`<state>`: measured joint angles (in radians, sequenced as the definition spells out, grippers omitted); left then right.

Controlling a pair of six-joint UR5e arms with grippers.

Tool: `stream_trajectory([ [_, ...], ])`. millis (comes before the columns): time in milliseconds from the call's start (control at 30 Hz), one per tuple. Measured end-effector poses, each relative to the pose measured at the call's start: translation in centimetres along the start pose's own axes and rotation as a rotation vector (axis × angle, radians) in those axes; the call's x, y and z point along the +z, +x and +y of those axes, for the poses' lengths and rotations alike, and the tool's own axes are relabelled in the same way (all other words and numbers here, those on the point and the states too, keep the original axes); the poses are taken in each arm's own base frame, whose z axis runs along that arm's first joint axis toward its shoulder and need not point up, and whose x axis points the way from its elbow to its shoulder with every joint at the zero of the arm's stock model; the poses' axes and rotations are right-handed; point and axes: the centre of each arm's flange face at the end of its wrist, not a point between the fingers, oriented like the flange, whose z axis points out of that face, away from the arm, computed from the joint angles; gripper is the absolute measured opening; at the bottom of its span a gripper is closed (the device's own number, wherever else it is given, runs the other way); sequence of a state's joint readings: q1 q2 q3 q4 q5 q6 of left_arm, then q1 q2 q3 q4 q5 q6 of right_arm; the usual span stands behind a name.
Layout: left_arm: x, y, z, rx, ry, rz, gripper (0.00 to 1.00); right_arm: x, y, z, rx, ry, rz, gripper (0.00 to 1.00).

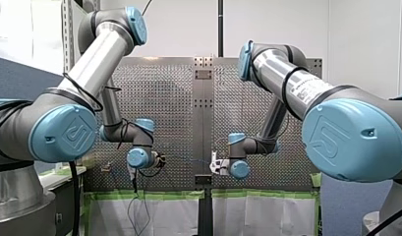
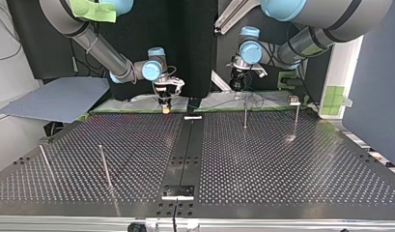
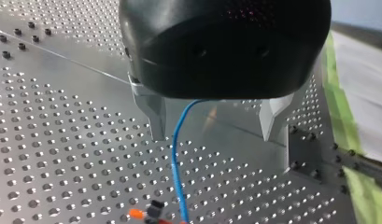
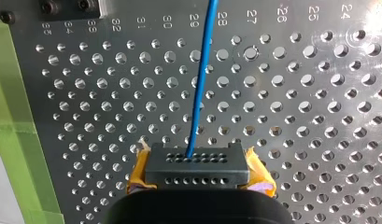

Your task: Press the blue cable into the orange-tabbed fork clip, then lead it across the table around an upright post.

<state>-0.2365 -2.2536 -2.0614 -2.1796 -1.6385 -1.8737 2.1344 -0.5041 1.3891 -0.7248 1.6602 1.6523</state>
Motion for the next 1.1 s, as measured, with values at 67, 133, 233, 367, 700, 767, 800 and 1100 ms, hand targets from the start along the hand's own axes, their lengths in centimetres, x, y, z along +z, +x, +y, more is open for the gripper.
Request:
stream_trajectory([
  [67,0.2,-0.2,-0.1,0.004,-0.008,-0.01,1.0,0.0,0.0,0.0,0.0,0.0,0.0,0.0],
  [133,0.5,-0.3,-0.4,0.007,-0.008,-0.017,1.0,0.0,0.0,0.0,0.0,-0.001,0.001,0.0],
  [233,0.8,-0.5,-0.8,0.009,-0.004,-0.021,1.0,0.0,0.0,0.0,0.0,-0.001,0.002,0.0],
  [367,1.3,-0.8,-1.5,0.01,0.001,-0.029,1.0,0.1,0.0,0.0,0.0,-0.001,0.002,0.0],
  [700,3.7,-2.1,-2.3,0.018,-0.028,-0.03,1.0,0.1,0.1,-0.1,0.0,0.001,0.003,0.0],
  [767,4.3,-1.8,-2.3,0.03,-0.036,-0.016,1.0,0.1,0.1,-0.1,0.0,0.001,0.003,0.0],
  [800,4.5,-1.7,-2.3,0.036,-0.038,-0.011,1.0,0.1,0.1,-0.1,0.0,0.002,0.003,0.0],
  [1100,6.0,-2.2,-2.5,0.056,-0.058,-0.005,1.0,0.1,0.1,-0.2,0.0,0.002,0.003,0.0],
])
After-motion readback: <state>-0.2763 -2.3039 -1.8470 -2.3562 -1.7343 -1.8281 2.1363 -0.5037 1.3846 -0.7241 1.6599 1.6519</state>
